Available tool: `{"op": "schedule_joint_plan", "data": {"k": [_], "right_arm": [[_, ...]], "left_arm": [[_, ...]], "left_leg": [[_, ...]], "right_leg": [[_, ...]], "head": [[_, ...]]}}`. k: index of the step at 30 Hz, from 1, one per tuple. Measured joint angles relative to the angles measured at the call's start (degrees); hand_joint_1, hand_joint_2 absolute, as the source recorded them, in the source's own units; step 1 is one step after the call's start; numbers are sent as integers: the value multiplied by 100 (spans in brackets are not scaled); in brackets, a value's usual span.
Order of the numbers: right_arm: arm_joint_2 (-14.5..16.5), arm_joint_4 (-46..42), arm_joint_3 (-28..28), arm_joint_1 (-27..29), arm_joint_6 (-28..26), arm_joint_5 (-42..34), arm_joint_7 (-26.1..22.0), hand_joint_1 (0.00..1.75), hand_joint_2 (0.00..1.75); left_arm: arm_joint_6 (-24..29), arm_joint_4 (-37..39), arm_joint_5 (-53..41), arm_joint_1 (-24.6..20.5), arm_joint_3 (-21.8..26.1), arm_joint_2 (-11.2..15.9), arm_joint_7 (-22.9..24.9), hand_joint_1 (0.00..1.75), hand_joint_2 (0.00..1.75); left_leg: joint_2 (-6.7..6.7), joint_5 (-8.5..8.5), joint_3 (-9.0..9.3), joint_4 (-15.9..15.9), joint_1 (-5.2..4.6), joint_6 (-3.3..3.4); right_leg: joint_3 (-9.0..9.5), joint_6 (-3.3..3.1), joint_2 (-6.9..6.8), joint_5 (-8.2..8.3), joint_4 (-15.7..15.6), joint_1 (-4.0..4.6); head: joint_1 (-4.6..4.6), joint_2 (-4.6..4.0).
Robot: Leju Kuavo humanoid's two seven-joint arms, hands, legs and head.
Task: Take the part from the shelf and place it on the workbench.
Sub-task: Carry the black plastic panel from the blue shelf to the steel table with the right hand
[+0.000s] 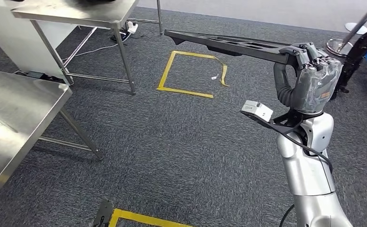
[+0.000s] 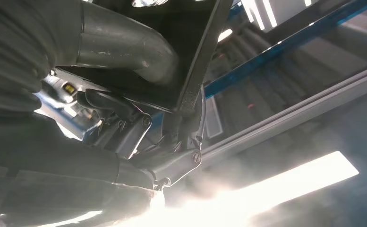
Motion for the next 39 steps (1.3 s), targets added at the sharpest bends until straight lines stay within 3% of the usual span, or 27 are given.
{"op": "schedule_joint_plan", "data": {"k": [1,3,5,7,8,10,11,12,14,15,16,18,20,21,23,25,27,29,30,31,32,34,36,38,39], "right_arm": [[1,0,0,6,0,-5,-5,175,175],[1,-1,-1,5,0,-11,-15,175,175],[1,-1,-2,8,0,-29,-38,175,175],[15,0,-3,9,0,-40,-72,175,175],[28,-5,-5,13,0,-37,-86,175,175],[53,-55,-39,62,0,-25,-97,175,175],[55,-96,-67,105,0,-21,-97,175,175],[56,-140,-99,160,0,-23,-97,175,175],[53,-211,-150,268,0,-34,-97,175,175],[54,-239,-170,318,0,-39,-97,175,175],[54,-264,-184,356,0,-41,-96,175,175],[54,-313,-207,400,0,-40,-96,175,175],[43,-352,-228,417,0,-40,-97,175,175],[39,-365,-235,427,0,-40,-97,175,175],[40,-389,-239,440,0,-41,-97,175,175],[38,-417,-248,446,-1,-41,-98,175,175],[14,-431,-286,473,-2,-49,-105,175,175],[-4,-432,-332,539,-2,-60,-122,175,175],[-7,-435,-349,575,-2,-63,-133,175,175],[-10,-444,-362,606,-2,-65,-141,175,175],[-16,-459,-376,628,-2,-63,-146,175,175],[-36,-502,-404,652,-2,-62,-144,175,175],[-55,-542,-432,686,-2,-62,-130,175,175],[-62,-577,-451,713,-2,-59,-106,175,175],[-62,-597,-455,719,-2,-52,-94,175,175]], "left_arm": [[0,0,0,3,1,-1,0,0,175],[0,-1,0,1,1,0,0,0,175],[0,-1,1,6,1,1,-4,0,175],[0,-1,1,27,1,9,-16,0,175],[1,0,-13,42,0,19,-21,0,175],[2,0,-76,56,-16,35,-26,0,175],[3,0,-119,55,-36,40,-26,0,175],[3,0,-155,50,-57,40,-23,0,175],[4,0,-203,49,-92,39,-11,0,175],[4,0,-217,52,-101,39,-5,0,175],[5,-1,-226,53,-107,40,-2,0,175],[7,-6,-235,43,-120,44,0,0,175],[10,-16,-239,18,-138,48,0,0,175],[10,-20,-240,8,-146,51,1,0,175],[11,-25,-240,7,-156,57,2,0,175],[16,-31,-245,2,-167,62,3,0,175],[21,-39,-275,-16,-189,56,4,0,175],[17,-43,-322,-18,-220,44,17,0,175],[15,-44,-345,-14,-231,42,28,0,175],[11,-46,-369,-11,-240,42,43,0,175],[7,-51,-392,-11,-246,42,58,0,175],[-8,-71,-444,-17,-266,44,95,0,175],[-36,-89,-499,-19,-297,48,134,0,175],[-64,-94,-543,-10,-326,62,168,0,175],[-78,-96,-561,-7,-337,69,184,0,175]], "left_leg": [[-91,4,4,2,4,-7],[-259,12,-6,18,3,-42],[-392,26,-43,23,-7,-103],[-501,55,-75,-2,-1,-168],[-454,47,-90,11,-1,-197],[-127,-135,-231,283,-13,-245],[94,-314,-382,605,-15,-263],[227,-507,-574,1006,-7,-281],[310,-719,-862,1627,18,-307],[323,-676,-863,1644,25,-313],[349,-546,-743,1430,30,-310],[558,-245,-292,632,8,-279],[715,-132,4,124,-36,-218],[703,-148,32,68,-62,-188],[556,-120,37,44,-55,-118],[424,-83,59,5,-16,-46],[281,-62,65,-10,9,-1],[115,-57,61,-9,14,9],[29,-55,61,-6,19,7],[-57,-53,62,-2,25,2],[-140,-53,63,6,34,-7],[-292,-54,44,31,35,-54],[-414,-42,6,36,29,-129],[-482,-18,-21,17,40,-200],[-390,-40,-49,48,32,-230]], "right_leg": [[109,46,28,151,-290,-12],[481,113,249,493,-1126,-52],[697,88,414,666,-1589,-70],[717,13,337,698,-1635,-62],[726,-20,281,709,-1644,-69],[751,-112,140,721,-1665,-91],[759,-150,66,717,-1668,-83],[761,-181,-12,709,-1668,-70],[761,-204,-167,697,-1666,-54],[763,-207,-241,691,-1666,-52],[770,-206,-309,684,-1665,-52],[793,-182,-429,658,-1663,-33],[811,-133,-539,628,-1656,15],[818,-107,-597,618,-1658,35],[831,-47,-675,591,-1653,35],[746,-11,-473,462,-1443,18],[434,-26,-144,181,-784,1],[80,-16,-20,-25,-100,-11],[17,19,-7,-9,-18,-22],[70,71,10,100,-178,-39],[220,130,59,268,-531,-64],[567,202,276,566,-1308,-122],[720,165,381,662,-1618,-128],[740,85,268,683,-1630,-119],[750,50,208,693,-1640,-128]], "head": [[-1,0],[2,0],[-2,0],[-7,0],[-7,0],[-41,0],[-57,0],[-78,0],[-79,0],[-81,0],[-79,0],[-81,0],[-70,0],[-61,0],[-54,0],[-49,0],[-30,0],[-18,0],[-19,0],[-19,0],[-18,0],[-17,0],[-21,0],[-26,0],[-32,0]]}}
